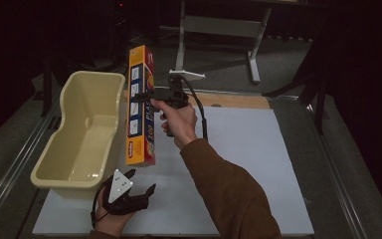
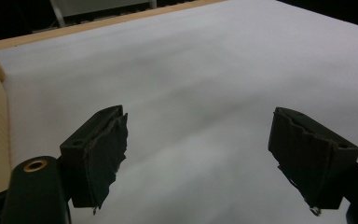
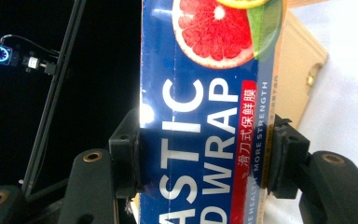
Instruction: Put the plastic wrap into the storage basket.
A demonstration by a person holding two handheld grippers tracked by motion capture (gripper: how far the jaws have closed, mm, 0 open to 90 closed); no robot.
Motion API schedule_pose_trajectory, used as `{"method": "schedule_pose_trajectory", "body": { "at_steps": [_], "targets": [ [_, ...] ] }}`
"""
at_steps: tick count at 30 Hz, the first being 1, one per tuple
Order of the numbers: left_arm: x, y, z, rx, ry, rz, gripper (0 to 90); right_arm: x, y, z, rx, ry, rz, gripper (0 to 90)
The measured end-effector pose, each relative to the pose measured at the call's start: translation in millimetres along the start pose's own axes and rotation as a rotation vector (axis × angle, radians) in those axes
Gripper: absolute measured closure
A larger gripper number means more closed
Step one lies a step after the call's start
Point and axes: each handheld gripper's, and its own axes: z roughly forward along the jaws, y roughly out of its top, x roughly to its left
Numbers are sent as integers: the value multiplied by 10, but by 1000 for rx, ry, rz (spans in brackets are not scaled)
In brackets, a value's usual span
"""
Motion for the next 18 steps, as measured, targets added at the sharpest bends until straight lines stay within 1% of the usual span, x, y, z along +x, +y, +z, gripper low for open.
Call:
{"method": "schedule_pose_trajectory", "body": {
  "at_steps": [5,7,10,13,18],
  "targets": [
    [-3,2,-13,-8,3,4,194,38,-19,46,6,22,-2,417],
    [-5,0,-6,-6,0,2,193,43,-29,65,12,16,-10,417],
    [-9,0,-5,-6,0,4,193,44,-32,83,15,16,-8,417],
    [-23,-1,-15,-9,1,7,194,35,-27,107,1,32,14,417],
    [-71,-7,-6,-8,-6,20,195,35,-28,135,-16,36,24,418]
  ]
}}
